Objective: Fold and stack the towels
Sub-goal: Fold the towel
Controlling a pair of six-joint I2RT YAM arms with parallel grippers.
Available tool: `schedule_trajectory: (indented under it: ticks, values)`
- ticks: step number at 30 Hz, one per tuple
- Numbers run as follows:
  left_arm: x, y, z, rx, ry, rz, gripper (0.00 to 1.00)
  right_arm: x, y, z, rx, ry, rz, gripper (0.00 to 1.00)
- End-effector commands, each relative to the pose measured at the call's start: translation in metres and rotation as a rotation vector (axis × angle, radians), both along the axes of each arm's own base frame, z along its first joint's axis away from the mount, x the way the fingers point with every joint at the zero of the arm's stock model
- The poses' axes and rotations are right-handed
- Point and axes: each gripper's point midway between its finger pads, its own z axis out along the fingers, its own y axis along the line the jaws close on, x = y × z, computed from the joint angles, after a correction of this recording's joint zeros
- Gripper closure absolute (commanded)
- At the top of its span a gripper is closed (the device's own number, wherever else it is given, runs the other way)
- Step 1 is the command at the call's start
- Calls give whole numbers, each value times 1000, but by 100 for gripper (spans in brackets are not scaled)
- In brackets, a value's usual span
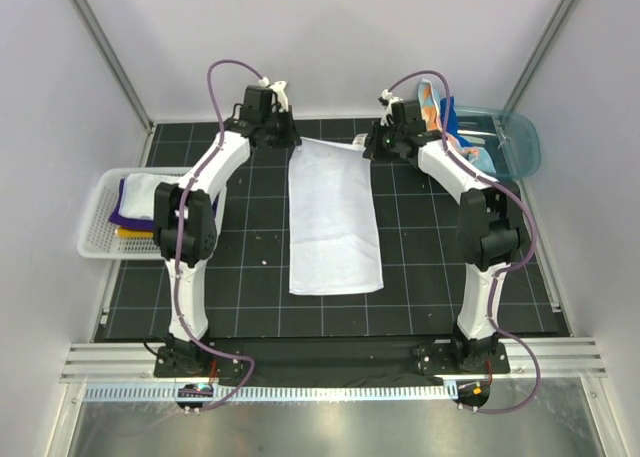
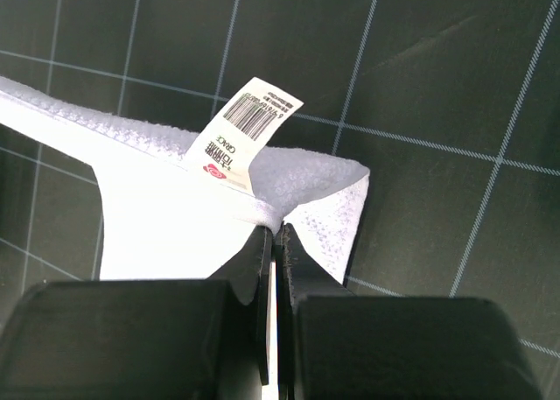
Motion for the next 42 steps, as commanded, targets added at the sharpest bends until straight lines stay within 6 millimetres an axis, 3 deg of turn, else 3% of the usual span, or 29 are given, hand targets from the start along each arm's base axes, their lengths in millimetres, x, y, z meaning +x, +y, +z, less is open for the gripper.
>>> schedule_trajectory:
  ticks: [1, 7, 11, 13, 16, 17, 19, 21, 23, 24, 32, 34, 42]
  values:
    - [14, 24, 17, 32, -71, 53, 100, 17, -20, 25, -62, -87, -52, 99]
    - [-8, 35, -16, 137, -3, 86, 100, -9, -38, 16, -180, -22, -65, 99]
    - [-25, 40, -21, 249, -22, 100, 100, -30, -51, 0, -289, 21, -98, 99]
    - [-31, 43, -22, 303, -40, 115, 100, -37, -53, 3, -313, 8, -112, 99]
    - [-43, 42, -17, 339, -74, 99, 100, -53, -53, -1, -342, 12, -118, 99]
    - [-51, 47, -27, 378, -66, 84, 100, -61, -51, -7, -359, 24, -111, 99]
    - [-58, 44, -16, 400, -121, 71, 100, -68, -51, -6, -386, 16, -123, 99]
    - [-71, 46, -20, 431, -138, 41, 100, -80, -47, -11, -410, 24, -110, 99]
    - [-78, 45, -22, 438, -154, 35, 100, -90, -48, -14, -428, 31, -118, 99]
    - [-87, 47, -34, 449, -132, 25, 100, -95, -46, -15, -421, 36, -119, 99]
    - [-131, 27, -44, 437, -133, 12, 100, -136, -44, -20, -444, 38, -131, 99]
    - [-142, 31, -49, 436, -117, 46, 100, -151, -47, -30, -463, 62, -130, 99]
    - [-180, 32, -52, 407, -120, 93, 100, -193, -51, -30, -405, 64, -127, 99]
